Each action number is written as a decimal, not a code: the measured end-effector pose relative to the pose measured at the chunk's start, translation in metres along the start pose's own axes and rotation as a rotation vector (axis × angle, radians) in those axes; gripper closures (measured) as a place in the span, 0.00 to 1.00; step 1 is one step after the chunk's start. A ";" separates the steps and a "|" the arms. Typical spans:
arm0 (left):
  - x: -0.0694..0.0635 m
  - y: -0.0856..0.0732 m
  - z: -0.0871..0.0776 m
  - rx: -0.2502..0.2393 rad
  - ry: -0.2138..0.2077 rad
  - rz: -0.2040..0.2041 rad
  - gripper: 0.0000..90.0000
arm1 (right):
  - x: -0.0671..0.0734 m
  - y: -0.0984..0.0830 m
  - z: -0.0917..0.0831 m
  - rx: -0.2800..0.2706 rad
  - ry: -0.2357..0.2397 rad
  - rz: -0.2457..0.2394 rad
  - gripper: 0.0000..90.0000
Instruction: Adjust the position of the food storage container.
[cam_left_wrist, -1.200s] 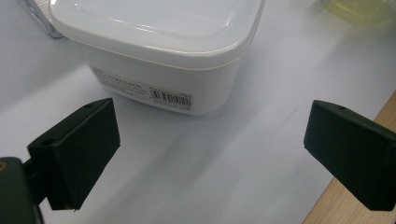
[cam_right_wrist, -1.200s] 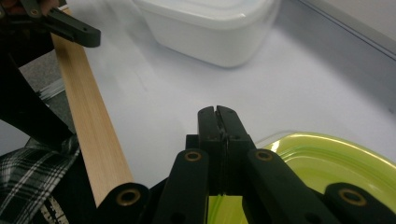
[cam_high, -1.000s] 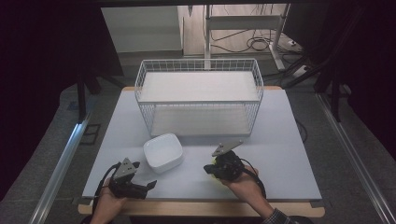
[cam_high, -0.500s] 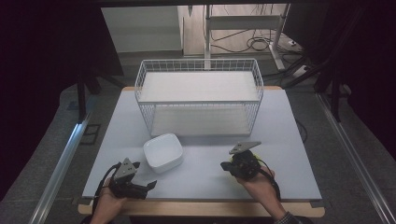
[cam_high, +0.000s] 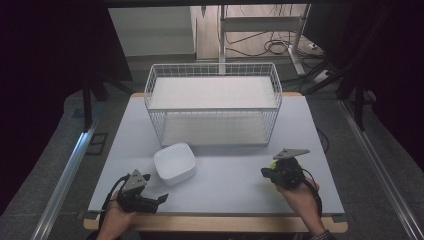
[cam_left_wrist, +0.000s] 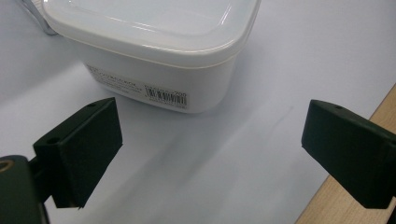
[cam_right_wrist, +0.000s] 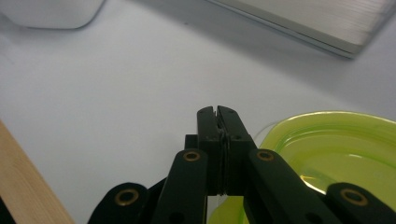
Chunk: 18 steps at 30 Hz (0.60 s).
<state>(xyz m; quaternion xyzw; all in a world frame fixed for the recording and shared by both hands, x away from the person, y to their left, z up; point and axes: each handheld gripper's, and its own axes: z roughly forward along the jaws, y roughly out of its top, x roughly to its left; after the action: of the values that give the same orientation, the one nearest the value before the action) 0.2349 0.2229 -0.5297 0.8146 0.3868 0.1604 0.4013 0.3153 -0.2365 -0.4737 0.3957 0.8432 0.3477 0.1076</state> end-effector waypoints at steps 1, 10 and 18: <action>0.000 0.000 0.000 0.002 0.000 -0.001 0.05 | -0.003 -0.001 -0.002 -0.002 -0.004 0.007 0.98; 0.000 0.001 0.000 0.014 0.002 -0.018 0.06 | -0.029 -0.016 -0.021 -0.035 -0.053 0.077 0.98; 0.001 0.004 -0.006 0.054 -0.006 -0.033 0.08 | -0.023 -0.014 -0.019 -0.051 -0.030 0.057 0.97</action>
<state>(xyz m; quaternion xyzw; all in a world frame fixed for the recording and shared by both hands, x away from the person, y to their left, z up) 0.2343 0.2257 -0.5228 0.8191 0.4030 0.1408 0.3831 0.3139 -0.2697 -0.4711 0.4218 0.8207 0.3660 0.1204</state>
